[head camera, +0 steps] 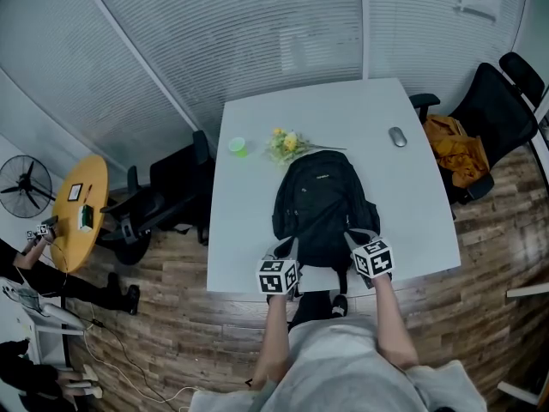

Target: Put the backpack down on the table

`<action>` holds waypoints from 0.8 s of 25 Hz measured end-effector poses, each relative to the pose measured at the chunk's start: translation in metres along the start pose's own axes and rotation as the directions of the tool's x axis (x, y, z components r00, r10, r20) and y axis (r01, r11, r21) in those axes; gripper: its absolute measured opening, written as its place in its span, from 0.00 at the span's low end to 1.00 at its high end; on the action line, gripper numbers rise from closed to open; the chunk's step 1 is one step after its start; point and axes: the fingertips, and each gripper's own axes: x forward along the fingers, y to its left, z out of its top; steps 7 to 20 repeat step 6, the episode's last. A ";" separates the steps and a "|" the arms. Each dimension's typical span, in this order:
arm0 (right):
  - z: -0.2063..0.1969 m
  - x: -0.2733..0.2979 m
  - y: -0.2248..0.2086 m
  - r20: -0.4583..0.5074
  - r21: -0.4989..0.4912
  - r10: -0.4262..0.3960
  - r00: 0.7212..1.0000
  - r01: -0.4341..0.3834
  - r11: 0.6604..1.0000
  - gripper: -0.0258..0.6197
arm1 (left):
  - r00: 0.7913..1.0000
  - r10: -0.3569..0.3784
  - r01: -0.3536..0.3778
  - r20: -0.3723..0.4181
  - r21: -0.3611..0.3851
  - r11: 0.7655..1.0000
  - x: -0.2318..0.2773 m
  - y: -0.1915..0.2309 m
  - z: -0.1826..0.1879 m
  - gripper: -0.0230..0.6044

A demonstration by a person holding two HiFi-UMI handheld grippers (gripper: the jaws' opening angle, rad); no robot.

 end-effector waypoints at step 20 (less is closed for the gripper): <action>-0.001 0.001 0.004 -0.008 -0.008 0.017 1.000 -0.017 1.000 0.04 | 1.000 -0.012 0.012 0.008 0.007 1.000 -0.001 -0.007 0.002 0.02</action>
